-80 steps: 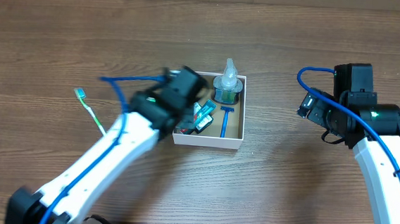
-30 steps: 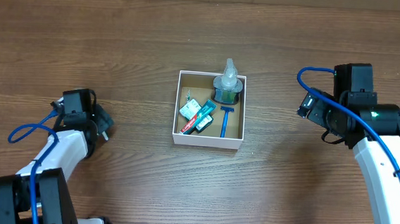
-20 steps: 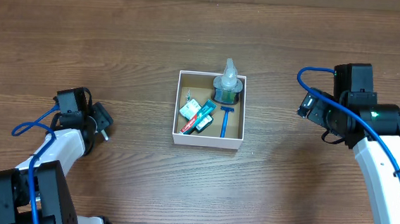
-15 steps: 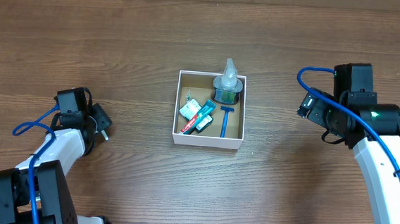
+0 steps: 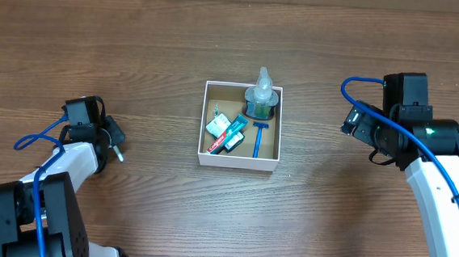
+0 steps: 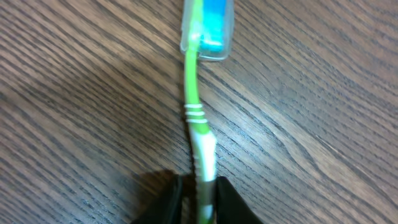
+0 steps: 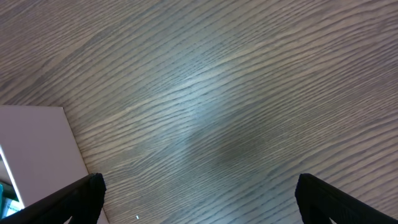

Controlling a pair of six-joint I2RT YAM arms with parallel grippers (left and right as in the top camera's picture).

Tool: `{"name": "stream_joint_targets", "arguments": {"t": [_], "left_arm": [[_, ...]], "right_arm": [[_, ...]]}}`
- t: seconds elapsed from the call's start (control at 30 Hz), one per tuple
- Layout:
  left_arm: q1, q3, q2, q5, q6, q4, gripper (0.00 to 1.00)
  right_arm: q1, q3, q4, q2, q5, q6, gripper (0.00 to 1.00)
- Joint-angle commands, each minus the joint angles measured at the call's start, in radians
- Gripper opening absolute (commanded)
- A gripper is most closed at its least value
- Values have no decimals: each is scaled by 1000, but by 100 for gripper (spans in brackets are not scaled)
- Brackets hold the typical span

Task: Pack container
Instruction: 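Move the left gripper to the green toothbrush and grasp it, then lift the toothbrush and carry it over the box with the left gripper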

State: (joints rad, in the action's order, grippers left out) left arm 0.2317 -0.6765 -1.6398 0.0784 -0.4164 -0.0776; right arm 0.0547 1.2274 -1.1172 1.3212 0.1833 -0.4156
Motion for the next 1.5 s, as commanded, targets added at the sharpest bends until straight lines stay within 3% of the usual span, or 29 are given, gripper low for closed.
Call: {"name": "stream_joint_targets", "arguments": {"t": [0.0, 0.23, 0.33, 0.5, 0.6, 0.67, 0.73, 0.8, 0.9, 1.0, 1.3, 1.37, 1.43, 1.47], "left_arm": [[3, 34, -57, -72, -9, -30, 12], [3, -133, -43, -102, -9, -237, 10], [3, -223, -43, -171, -9, -328, 16], [-10, -399, -41, -309, -9, -484, 14], [-34, -459, -31, -303, -6, -549, 13], [-51, -476, -27, -245, -19, -594, 22], [-66, -460, -29, -92, -99, -639, 31], [-75, -436, -29, -16, -139, -649, 49], [-75, -368, -29, 8, -161, -605, 56], [-75, -255, -42, 10, -159, -464, 60], [-74, -165, -81, 105, -156, -360, 59], [-74, -165, -90, 105, -156, -360, 51], [-75, -168, -90, 105, -156, -358, 30], [-75, -171, -90, 104, -156, -359, 25]], "right_arm": [[-2, 24, 4, -8, 7, -4, 100], [-2, 24, 5, -8, 7, -4, 100], [-2, 24, 4, -8, 7, -4, 100], [-2, 24, 5, -8, 7, -4, 100], [-2, 24, 4, -8, 7, -4, 100], [-2, 24, 4, -8, 7, -4, 100], [-2, 24, 5, -8, 7, -4, 100], [-2, 24, 5, -8, 7, -4, 100], [-2, 24, 5, -8, 7, -4, 100], [-2, 24, 5, -8, 7, -4, 100], [-2, 24, 4, -8, 7, -4, 100], [-2, 24, 5, -8, 7, -4, 100], [-2, 24, 5, -8, 7, -4, 100], [-2, 24, 4, -8, 7, -4, 100]]}}
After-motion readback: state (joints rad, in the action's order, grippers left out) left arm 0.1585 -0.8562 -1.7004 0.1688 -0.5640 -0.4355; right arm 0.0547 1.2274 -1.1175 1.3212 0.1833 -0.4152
